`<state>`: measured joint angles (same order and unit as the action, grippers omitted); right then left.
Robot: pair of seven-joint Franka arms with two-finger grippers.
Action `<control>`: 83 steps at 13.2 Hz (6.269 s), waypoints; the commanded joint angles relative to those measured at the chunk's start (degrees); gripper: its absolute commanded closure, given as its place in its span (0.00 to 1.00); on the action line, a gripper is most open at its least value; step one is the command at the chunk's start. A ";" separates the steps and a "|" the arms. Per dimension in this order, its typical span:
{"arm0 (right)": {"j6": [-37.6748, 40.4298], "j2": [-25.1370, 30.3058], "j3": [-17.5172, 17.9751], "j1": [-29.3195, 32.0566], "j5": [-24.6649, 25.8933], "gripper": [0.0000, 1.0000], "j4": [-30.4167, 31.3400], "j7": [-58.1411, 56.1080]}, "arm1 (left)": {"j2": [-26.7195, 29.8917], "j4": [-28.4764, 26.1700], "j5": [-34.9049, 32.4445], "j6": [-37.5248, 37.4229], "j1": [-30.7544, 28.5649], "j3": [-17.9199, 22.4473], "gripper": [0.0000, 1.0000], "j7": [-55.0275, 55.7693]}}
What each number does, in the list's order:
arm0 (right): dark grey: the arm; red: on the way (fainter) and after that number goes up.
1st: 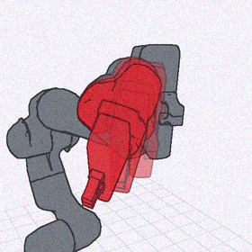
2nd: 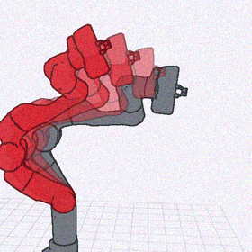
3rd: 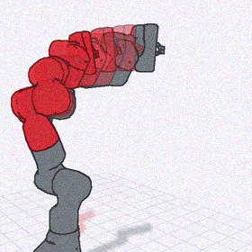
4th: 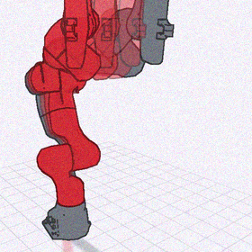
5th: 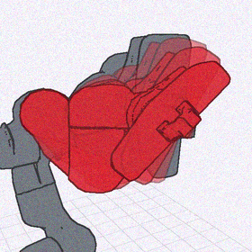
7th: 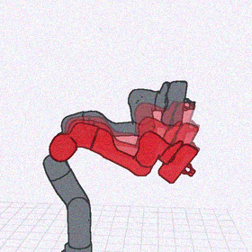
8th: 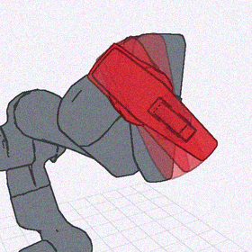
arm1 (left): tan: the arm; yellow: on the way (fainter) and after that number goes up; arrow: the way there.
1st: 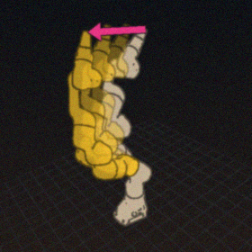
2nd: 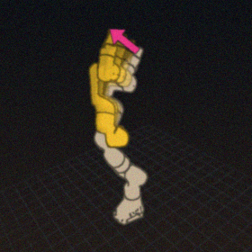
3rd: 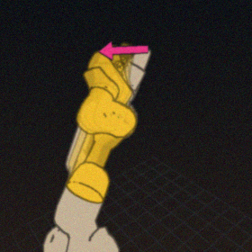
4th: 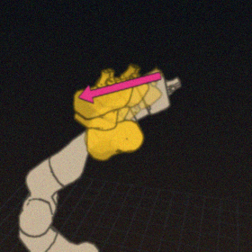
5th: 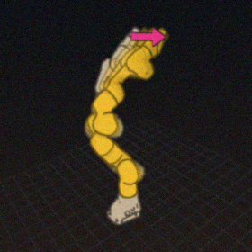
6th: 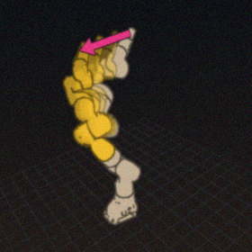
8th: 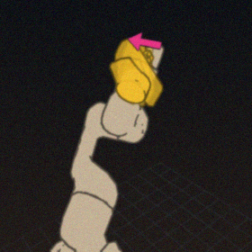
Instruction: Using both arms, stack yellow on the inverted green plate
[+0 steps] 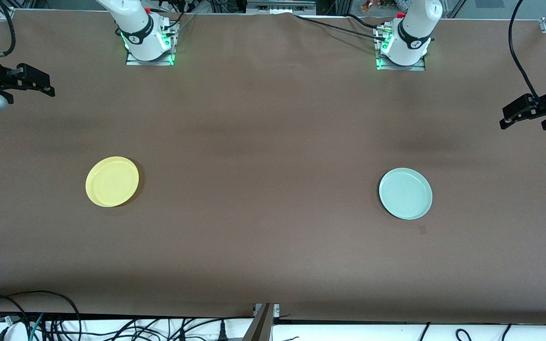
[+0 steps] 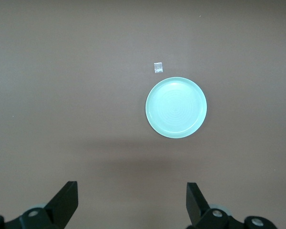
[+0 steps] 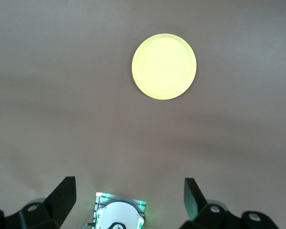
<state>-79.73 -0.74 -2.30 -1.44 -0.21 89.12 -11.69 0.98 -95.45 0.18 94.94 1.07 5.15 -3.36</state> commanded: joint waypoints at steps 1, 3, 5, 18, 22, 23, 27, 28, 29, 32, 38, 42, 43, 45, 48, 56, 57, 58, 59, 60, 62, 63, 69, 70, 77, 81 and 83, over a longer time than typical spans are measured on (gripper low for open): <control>0.80 -0.41 0.19 0.47 -0.14 0.00 -1.23 0.35 | -1.07 2.11 0.79 -1.43 0.69 0.74 0.00 -0.86; 0.80 -0.41 0.19 0.56 -0.14 0.00 -1.23 0.35 | -1.16 2.11 0.27 -1.43 0.78 0.65 0.00 -0.94; 0.81 -0.41 0.19 0.65 -0.14 0.00 -1.23 0.35 | -1.07 3.15 0.09 -1.43 0.78 0.65 0.00 -0.95; 0.80 -1.02 0.19 1.88 -0.14 0.00 -1.23 0.35 | -1.77 5.36 0.09 -1.51 0.34 0.74 0.00 -0.77; 0.80 -1.11 0.19 2.05 -0.14 0.00 -1.23 0.35 | -1.77 5.36 0.18 -1.51 0.34 0.74 0.00 -0.77; 0.80 -1.11 0.19 2.40 -0.23 0.00 -1.23 0.17 | -1.77 5.36 0.09 -1.51 0.34 0.74 0.00 -0.77; 0.80 -1.11 0.19 2.76 -0.40 0.00 -1.23 -0.09 | -1.77 5.36 0.09 -1.51 0.34 0.74 0.00 -0.77; 0.80 -1.11 0.19 2.76 -0.40 0.00 -1.23 -0.09 | -1.77 5.36 0.18 -1.51 0.34 0.74 0.00 -0.77; 0.80 -1.11 0.19 2.76 -0.40 0.00 -1.23 -0.09 | -1.86 5.36 0.18 -1.51 0.34 0.74 0.00 -0.77; 0.80 -1.11 0.19 2.76 -0.40 0.00 -1.23 -0.09 | -1.77 5.36 0.18 -1.51 0.25 0.74 0.00 -0.77; 0.80 -1.11 0.19 2.76 -0.49 0.00 -1.23 -0.09 | -1.77 5.36 0.09 -1.51 0.25 0.74 0.00 -0.77; 0.80 -1.11 0.19 2.76 -0.49 0.00 -1.23 -0.09 | -1.86 5.36 0.18 -1.51 0.25 0.74 0.00 -0.77; 0.80 -1.11 0.19 2.76 -0.49 0.00 -1.23 -0.18 | -1.77 5.36 0.09 -1.51 0.25 0.74 0.00 -0.77; 0.80 -1.11 0.19 2.76 -0.49 0.00 -1.14 -0.18 | -1.86 5.36 0.18 -1.51 0.25 0.74 0.00 -0.77; 0.89 -1.11 0.19 2.76 -0.49 0.00 -1.14 -0.18 | -1.77 5.36 0.18 -1.51 0.25 0.74 0.00 -0.77; 0.89 -1.11 0.19 3.11 -0.58 0.00 -1.23 -0.18 | -1.86 5.36 0.18 -1.51 0.25 0.74 0.00 -0.77; 0.89 -1.11 0.19 3.11 -0.58 0.00 -1.23 -0.18 | -1.86 5.36 0.09 -1.51 0.25 0.74 0.00 -0.77; 0.89 -1.11 0.19 3.11 -0.58 0.00 -1.14 -0.18 | -1.86 5.36 0.18 -1.51 0.25 0.74 0.00 -0.77; 0.89 -1.11 0.19 3.11 -0.58 0.00 -1.23 -0.18 | -1.86 5.36 0.18 -1.51 0.25 0.74 0.00 -0.68; 0.89 -1.11 0.19 3.11 -0.58 0.00 -1.23 -0.18 | -1.86 5.36 0.18 -1.51 0.25 0.74 0.00 -0.77; 0.89 -1.11 0.19 3.11 -0.58 0.00 -1.14 -0.18 | -1.86 5.36 0.18 -1.51 0.25 0.74 0.00 -0.68; 0.89 -1.11 0.19 3.11 -0.58 0.00 -1.23 -0.18 | -1.86 5.28 0.18 -1.51 0.25 0.74 0.00 -0.77; 0.89 -1.11 0.19 3.20 -0.58 0.00 -1.23 -0.18 | -1.86 5.36 0.09 -1.51 0.25 0.74 0.00 -0.68; 0.89 -1.11 0.19 3.20 -0.58 0.00 -1.23 -0.27 | -1.77 5.36 0.09 -1.51 0.25 0.74 0.00 -0.77; 0.46 -1.29 0.19 3.20 -0.67 0.00 -1.23 -0.44 | -6.49 5.27 0.18 -1.51 0.86 0.65 0.00 -0.77; 0.28 -2.16 0.19 3.11 -0.76 0.00 -1.31 -0.62 | -15.04 7.56 0.17 -1.25 2.62 0.74 0.00 -0.59; 0.19 -2.95 0.19 3.11 -0.76 0.00 -1.75 -0.71 | -16.44 7.21 0.61 -0.90 1.92 0.74 0.00 -1.30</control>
<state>-79.86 -2.47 -2.42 1.15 -0.23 89.08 -11.78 -14.26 -90.71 0.18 95.34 3.21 5.26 -3.37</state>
